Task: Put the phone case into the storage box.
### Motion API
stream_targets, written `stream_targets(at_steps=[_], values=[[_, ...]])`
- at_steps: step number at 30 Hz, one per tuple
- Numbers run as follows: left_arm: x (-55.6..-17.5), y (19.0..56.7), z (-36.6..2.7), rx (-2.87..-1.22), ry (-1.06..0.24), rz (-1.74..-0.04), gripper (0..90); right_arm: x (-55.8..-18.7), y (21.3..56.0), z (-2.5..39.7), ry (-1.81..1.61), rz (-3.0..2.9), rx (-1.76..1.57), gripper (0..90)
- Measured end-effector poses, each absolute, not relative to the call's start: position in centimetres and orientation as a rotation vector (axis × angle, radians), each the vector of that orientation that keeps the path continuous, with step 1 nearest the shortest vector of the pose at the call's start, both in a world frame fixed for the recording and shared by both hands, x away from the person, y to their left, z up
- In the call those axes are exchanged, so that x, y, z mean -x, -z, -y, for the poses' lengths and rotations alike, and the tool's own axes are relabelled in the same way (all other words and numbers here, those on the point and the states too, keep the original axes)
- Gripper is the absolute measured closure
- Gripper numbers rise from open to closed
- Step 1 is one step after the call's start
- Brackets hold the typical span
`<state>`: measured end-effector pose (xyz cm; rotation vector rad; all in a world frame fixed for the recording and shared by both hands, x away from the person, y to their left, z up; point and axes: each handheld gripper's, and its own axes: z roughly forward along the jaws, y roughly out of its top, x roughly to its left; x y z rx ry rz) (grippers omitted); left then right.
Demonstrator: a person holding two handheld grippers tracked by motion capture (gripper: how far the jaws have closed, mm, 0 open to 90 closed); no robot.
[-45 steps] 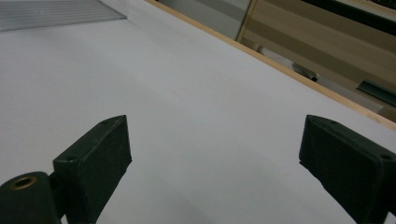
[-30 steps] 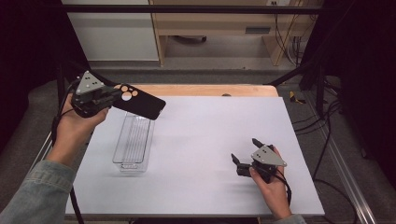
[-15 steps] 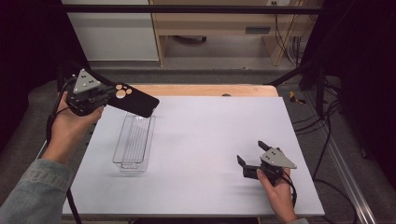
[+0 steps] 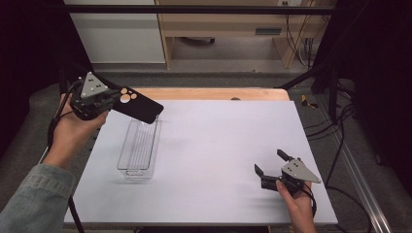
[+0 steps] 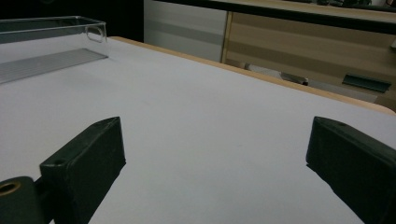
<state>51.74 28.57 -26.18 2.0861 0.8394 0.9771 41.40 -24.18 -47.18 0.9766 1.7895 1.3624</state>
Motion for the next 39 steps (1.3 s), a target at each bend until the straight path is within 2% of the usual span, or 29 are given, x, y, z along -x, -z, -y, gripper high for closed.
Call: stream_targets(at_steps=[11,22,39], values=[[-52.2,26.6,-28.2,-2.138,-1.009,-0.806,84.2,-39.9,47.5,25.4,-1.402,-1.752,-0.996,5.2],[-53.6,27.9,-27.8,-2.229,-1.05,-0.814,84.1,-39.8,47.5,24.6,-1.481,-1.762,-0.951,4.6],[-53.7,28.2,-28.1,-2.291,-1.097,-0.781,84.1,-40.0,47.7,24.2,-1.445,-1.782,-0.928,4.4]])
